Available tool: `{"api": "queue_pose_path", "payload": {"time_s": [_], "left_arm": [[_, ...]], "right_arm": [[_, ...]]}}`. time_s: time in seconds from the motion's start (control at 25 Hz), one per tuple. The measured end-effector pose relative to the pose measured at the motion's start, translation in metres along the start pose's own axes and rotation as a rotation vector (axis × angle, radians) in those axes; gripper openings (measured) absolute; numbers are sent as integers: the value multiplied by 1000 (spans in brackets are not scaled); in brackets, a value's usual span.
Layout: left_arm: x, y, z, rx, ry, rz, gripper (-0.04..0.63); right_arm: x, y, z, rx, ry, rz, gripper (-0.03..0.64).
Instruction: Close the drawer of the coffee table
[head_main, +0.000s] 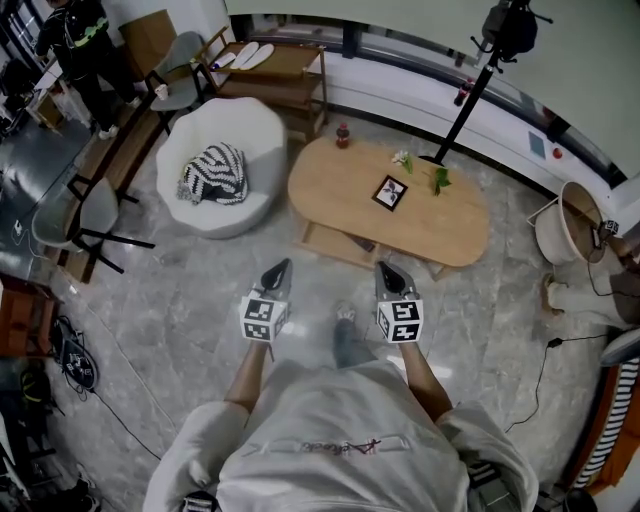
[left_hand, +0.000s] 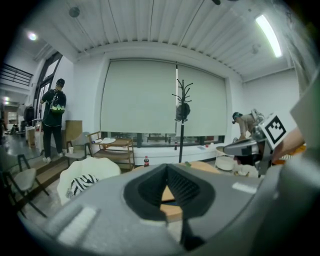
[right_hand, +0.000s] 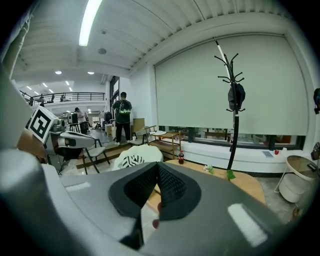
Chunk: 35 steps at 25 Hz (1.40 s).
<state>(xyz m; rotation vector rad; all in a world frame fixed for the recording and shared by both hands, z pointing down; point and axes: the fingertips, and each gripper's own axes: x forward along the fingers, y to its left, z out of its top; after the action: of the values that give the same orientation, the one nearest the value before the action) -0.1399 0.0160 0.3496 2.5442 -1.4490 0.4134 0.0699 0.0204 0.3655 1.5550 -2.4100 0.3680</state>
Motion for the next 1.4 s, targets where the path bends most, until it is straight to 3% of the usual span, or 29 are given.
{"api": "queue_pose_path", "payload": {"time_s": [0.8, 1.4], "left_arm": [[155, 53, 48, -9, 28, 51, 2], [201, 68, 38, -22, 78, 66, 2]], "right_arm": [[121, -128, 46, 13, 29, -1, 5], [164, -159, 40, 16, 64, 24, 5]]}}
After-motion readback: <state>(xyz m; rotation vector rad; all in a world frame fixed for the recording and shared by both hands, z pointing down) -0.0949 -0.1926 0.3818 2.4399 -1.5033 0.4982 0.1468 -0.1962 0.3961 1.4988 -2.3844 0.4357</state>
